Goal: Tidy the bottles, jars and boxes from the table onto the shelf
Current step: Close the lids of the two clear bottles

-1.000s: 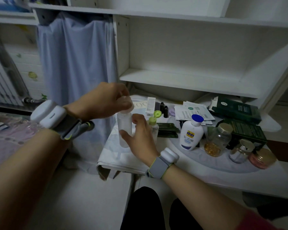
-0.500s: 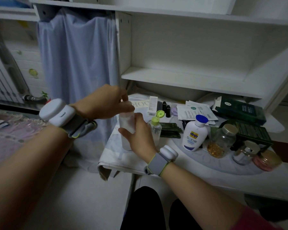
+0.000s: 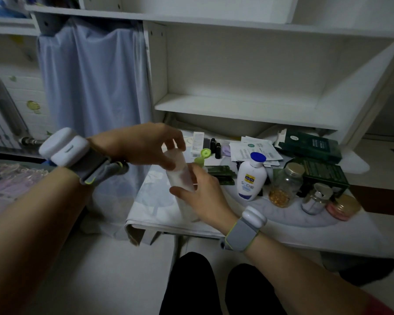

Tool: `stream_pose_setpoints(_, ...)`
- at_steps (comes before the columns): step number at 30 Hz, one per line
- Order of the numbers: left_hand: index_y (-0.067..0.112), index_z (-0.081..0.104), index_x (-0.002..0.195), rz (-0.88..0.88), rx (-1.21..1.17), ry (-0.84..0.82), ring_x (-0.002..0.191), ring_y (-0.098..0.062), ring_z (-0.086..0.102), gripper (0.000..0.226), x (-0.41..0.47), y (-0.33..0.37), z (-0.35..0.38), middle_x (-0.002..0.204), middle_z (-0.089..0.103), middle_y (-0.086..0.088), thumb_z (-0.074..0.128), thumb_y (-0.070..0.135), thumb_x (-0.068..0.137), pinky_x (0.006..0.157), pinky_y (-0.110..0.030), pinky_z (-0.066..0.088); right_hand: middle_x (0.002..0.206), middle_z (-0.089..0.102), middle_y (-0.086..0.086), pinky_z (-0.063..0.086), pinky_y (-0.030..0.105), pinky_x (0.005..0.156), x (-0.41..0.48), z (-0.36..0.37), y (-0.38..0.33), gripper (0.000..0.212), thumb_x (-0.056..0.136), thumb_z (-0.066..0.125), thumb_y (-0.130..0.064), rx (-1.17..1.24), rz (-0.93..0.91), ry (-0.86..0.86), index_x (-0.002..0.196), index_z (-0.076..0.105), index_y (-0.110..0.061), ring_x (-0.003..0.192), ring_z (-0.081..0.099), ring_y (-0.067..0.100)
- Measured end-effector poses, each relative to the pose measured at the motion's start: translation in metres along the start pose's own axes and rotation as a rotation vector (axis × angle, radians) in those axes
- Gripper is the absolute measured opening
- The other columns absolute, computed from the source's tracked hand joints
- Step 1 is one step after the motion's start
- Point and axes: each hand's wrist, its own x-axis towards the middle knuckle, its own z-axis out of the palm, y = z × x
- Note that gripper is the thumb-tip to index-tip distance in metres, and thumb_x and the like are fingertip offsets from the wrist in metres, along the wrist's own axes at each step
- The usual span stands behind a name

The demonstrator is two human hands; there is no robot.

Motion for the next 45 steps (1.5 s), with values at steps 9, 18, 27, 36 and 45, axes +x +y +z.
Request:
stream_pose_setpoints(9, 0.009, 0.064, 0.096, -0.088, 0.105, -0.002, 0.064, -0.014, 0.063, 0.049, 0.01, 0.021, 0.007, 0.08, 0.067, -0.002, 0.047, 0.054, 0.09, 0.061, -0.024, 0.046, 0.114, 0.061, 0.001, 0.047, 0.037, 0.086, -0.006, -0.012, 0.008, 0.046, 0.079, 0.075, -0.03, -0.077, -0.014, 0.017, 0.116, 0.053, -0.016, 0.103, 0.057, 0.02)
stream_pose_setpoints(18, 0.01, 0.065, 0.095, -0.143, 0.071, -0.018, 0.064, -0.019, 0.064, 0.047, 0.008, 0.017, 0.007, 0.078, 0.07, -0.005, 0.048, 0.054, 0.091, 0.06, -0.025, 0.048, 0.109, 0.061, -0.001, 0.049, 0.043, 0.086, -0.008, -0.006, 0.014, 0.043, 0.077, 0.074, -0.034, -0.099, -0.001, 0.001, 0.112, 0.053, -0.019, 0.099, 0.057, 0.02)
stream_pose_setpoints(27, 0.022, 0.057, 0.118, -0.102, 0.045, -0.05, 0.086, -0.012, 0.064, 0.032, 0.004, 0.011, 0.003, 0.105, 0.065, 0.002, 0.064, 0.032, 0.088, 0.077, -0.026, 0.053, 0.108, 0.06, -0.003, 0.049, 0.042, 0.087, -0.01, -0.005, 0.019, 0.041, 0.079, 0.074, -0.033, -0.087, 0.032, 0.011, 0.112, 0.052, -0.021, 0.098, 0.056, 0.018)
stream_pose_setpoints(36, 0.031, 0.057, 0.119, 0.014, -0.075, -0.123, 0.086, -0.008, 0.066, 0.036, 0.006, 0.014, 0.005, 0.116, 0.063, 0.008, 0.066, 0.017, 0.088, 0.077, -0.024, 0.055, 0.111, 0.06, -0.005, 0.05, 0.042, 0.088, -0.009, -0.006, 0.019, 0.048, 0.077, 0.074, -0.037, -0.086, 0.036, 0.02, 0.116, 0.052, -0.023, 0.099, 0.057, 0.016)
stream_pose_setpoints(45, 0.014, 0.062, 0.101, -0.096, -0.073, -0.052, 0.055, -0.011, 0.067, 0.032, 0.009, 0.017, 0.014, 0.072, 0.068, 0.002, 0.057, 0.044, 0.09, 0.062, -0.025, 0.056, 0.11, 0.062, -0.002, 0.05, 0.044, 0.088, -0.009, -0.009, 0.015, 0.046, 0.076, 0.074, -0.036, -0.055, 0.016, 0.025, 0.114, 0.054, -0.02, 0.1, 0.058, 0.019)
